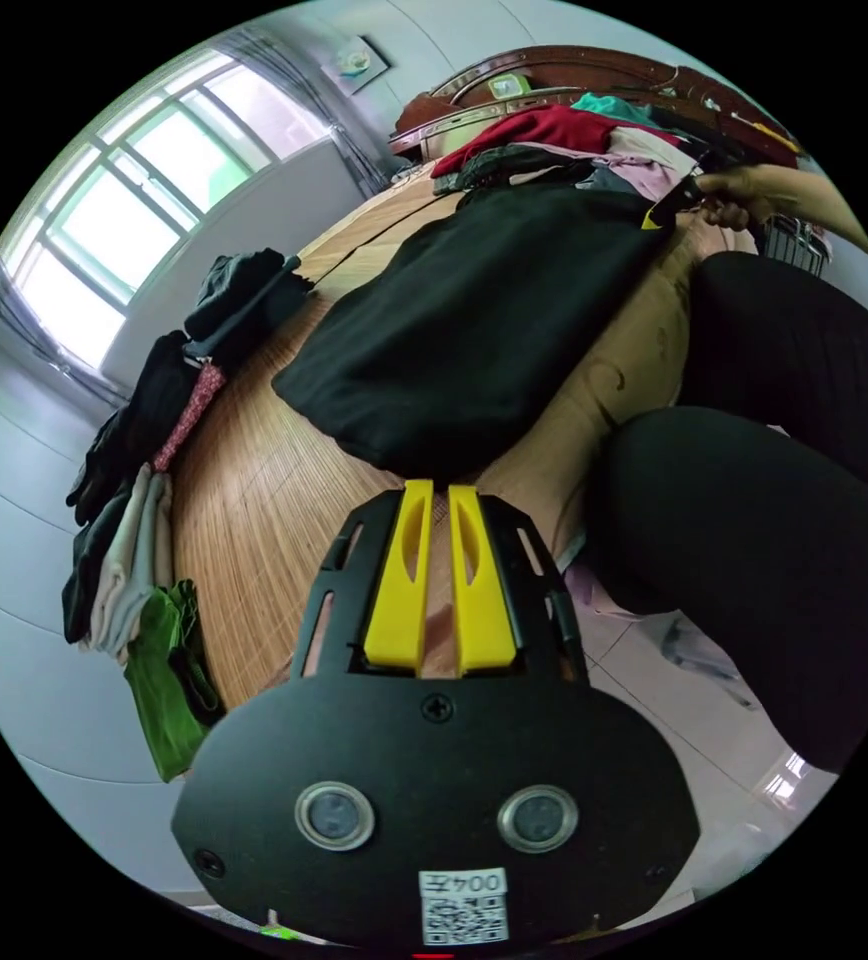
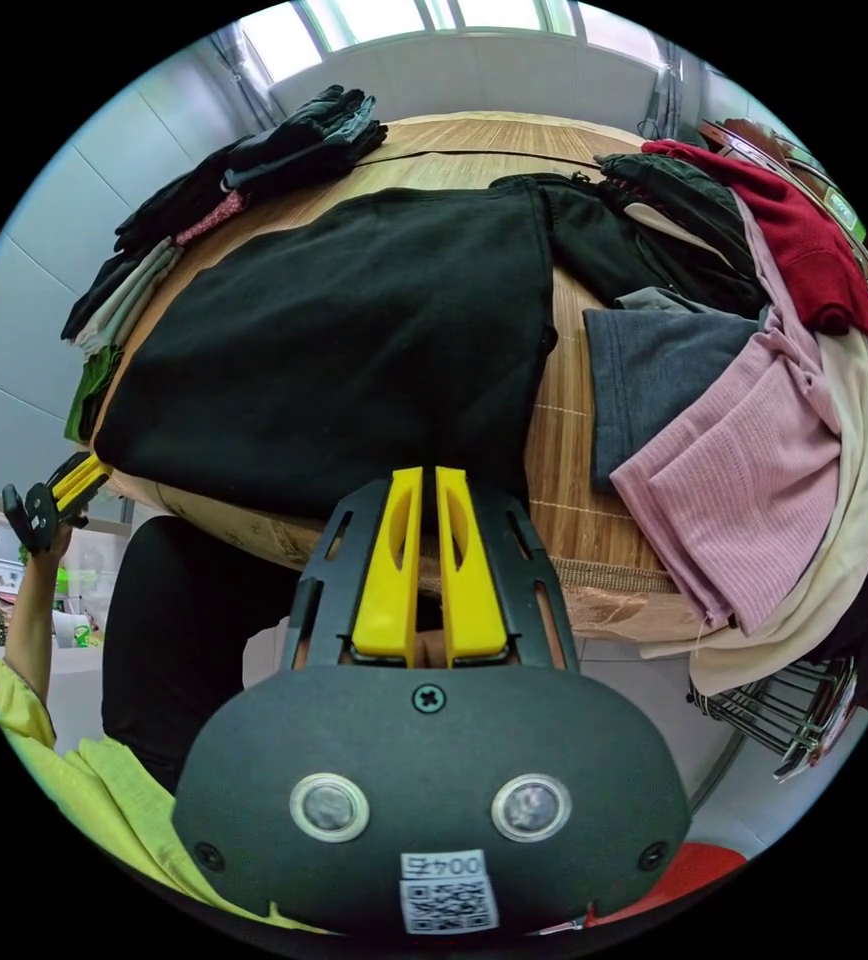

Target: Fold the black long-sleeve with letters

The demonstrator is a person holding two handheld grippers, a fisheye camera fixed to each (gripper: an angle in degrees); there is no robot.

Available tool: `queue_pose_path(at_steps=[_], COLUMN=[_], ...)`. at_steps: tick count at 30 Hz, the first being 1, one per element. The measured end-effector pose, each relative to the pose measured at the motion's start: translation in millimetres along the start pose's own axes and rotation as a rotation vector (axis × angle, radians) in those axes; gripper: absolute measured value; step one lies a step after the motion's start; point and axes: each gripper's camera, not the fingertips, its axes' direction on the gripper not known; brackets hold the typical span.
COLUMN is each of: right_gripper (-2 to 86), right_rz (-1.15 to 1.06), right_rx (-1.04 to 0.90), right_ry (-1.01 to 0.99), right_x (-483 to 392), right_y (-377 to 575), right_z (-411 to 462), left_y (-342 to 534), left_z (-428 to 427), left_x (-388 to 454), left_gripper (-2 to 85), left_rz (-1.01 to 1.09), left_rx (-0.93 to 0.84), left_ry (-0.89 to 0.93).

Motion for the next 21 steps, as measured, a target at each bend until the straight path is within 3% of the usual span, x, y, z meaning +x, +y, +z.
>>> queue_pose_path(at_steps=[6,12,18,21], right_gripper=[3.0,3.1,3.1,3.3], right_rz=[0.009,0.009,0.015,0.027], right_rx=[-0.002,0.003,0.016,0.024], right_ry=[-0.01,-0.026,-0.034,-0.055], right_x=[3.9,12.6,24.1,34.7], right_y=[0.9,5.0,12.3,17.2], right_z=[-2.0,-6.0,-12.4,-16.7], left_y=[10.1,67.3,31.8,15.7], left_z=[11.3,50.1,10.7,84.4], left_x=[13.5,15.8,14.2,30.5], left_gripper=[0.9,0.5,0.3,0.1], left_rz=[0.042,-0.069,-0.252,-0.22], left_rx=[-0.042,-0.186,0.147,-0.092], left_ry=[-0.108,-0.023,0.064,0.069])
